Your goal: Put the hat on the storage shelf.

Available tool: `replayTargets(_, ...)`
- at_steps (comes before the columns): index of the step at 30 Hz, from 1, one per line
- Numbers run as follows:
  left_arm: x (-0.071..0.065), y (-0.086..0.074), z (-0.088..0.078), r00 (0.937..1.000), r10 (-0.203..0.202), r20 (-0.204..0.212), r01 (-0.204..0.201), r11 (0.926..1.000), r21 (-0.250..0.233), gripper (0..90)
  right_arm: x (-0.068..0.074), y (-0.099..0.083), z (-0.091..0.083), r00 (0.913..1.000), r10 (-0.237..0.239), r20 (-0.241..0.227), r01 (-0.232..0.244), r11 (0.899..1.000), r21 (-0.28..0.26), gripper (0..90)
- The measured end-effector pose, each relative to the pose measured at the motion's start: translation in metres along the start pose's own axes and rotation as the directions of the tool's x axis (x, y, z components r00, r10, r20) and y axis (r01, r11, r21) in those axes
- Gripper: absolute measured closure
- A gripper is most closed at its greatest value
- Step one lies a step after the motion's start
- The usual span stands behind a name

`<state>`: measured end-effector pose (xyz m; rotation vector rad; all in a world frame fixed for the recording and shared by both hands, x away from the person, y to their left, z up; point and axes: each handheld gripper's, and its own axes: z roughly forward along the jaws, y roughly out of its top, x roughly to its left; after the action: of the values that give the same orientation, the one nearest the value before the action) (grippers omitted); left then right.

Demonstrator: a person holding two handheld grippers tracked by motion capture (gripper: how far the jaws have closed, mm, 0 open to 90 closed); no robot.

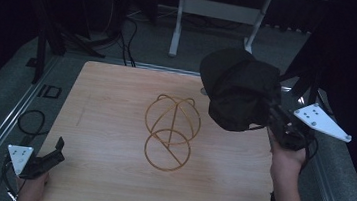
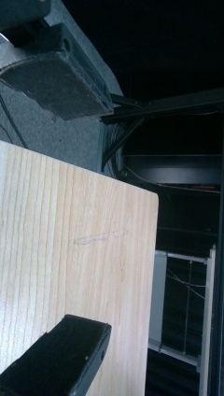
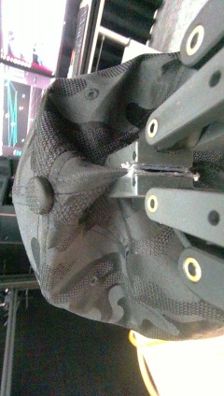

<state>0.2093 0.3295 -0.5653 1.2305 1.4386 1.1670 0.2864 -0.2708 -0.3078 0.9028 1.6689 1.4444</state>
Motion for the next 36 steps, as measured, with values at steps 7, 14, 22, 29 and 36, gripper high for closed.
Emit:
replayTargets(7, 0.0, 0.0, 0.0, 1.0, 0.001, 0.0, -0.001, 1.0, -0.003, 0.5, 0.021, 0.005, 0.005, 0.9986, -0.019, -0.05, 0.018, 1.0, -0.015, 88.3)
replayTargets(14, 0.0, 0.0, 0.0, 1.0, 0.001, 0.001, -0.001, 1.0, -0.003, 0.5, 0.039, 0.011, 0.01, 0.9936, -0.02, -0.111, 0.017, 0.999, -0.031, 88.3)
replayTargets(22, 0.0, 0.0, 0.0, 1.0, -0.002, 0.0, 0.002, 1.0, -0.003, 0.5, 0.06, 0.014, 0.019, 0.9842, -0.022, -0.176, 0.015, 0.999, -0.037, 88.3)
replayTargets(29, 0.001, 0.0, -0.001, 1.0, -0.003, 0.002, 0.003, 1.0, -0.005, 0.5, 0.084, 0.016, 0.029, 0.9732, -0.039, -0.226, 0.033, 0.999, -0.032, 88.3)
replayTargets(36, 0.001, 0.0, -0.001, 1.0, -0.005, 0.002, 0.005, 1.0, -0.006, 0.5, 0.104, 0.017, 0.038, 0.959, -0.054, -0.278, 0.049, 0.999, -0.022, 88.3)
